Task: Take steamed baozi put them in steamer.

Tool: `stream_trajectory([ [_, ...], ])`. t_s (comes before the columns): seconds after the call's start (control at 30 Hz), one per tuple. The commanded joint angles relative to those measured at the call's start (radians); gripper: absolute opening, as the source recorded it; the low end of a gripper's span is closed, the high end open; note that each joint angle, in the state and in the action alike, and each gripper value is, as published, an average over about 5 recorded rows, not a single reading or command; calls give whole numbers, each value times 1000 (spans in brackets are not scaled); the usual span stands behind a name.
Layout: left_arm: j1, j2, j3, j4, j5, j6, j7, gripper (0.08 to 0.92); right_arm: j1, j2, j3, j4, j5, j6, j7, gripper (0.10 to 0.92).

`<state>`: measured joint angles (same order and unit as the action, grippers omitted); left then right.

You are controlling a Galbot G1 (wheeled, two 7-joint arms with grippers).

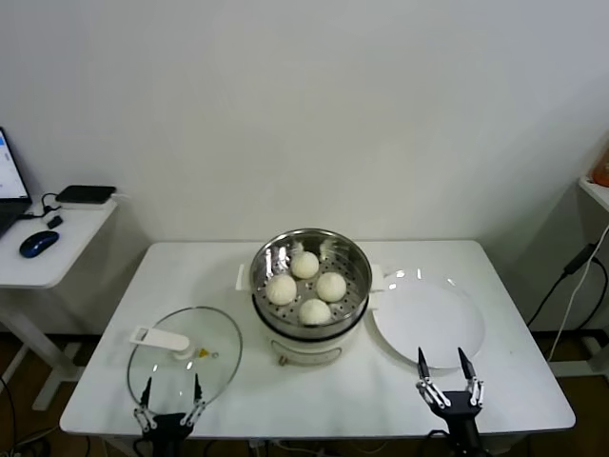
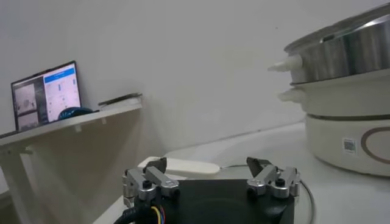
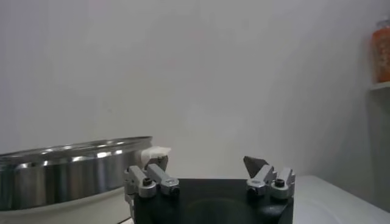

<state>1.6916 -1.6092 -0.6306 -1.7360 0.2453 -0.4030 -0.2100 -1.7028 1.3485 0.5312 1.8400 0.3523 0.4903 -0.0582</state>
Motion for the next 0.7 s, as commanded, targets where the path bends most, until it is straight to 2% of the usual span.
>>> stream_trajectory([
  [0.03,0,-43,1,0,0,1,0,823,-13,14,4,-3,-14,8,2,823],
  [0.7,6,-42,0,-6,-1,0,1,823,-11,17,-3,5,-19,0,-1,823],
])
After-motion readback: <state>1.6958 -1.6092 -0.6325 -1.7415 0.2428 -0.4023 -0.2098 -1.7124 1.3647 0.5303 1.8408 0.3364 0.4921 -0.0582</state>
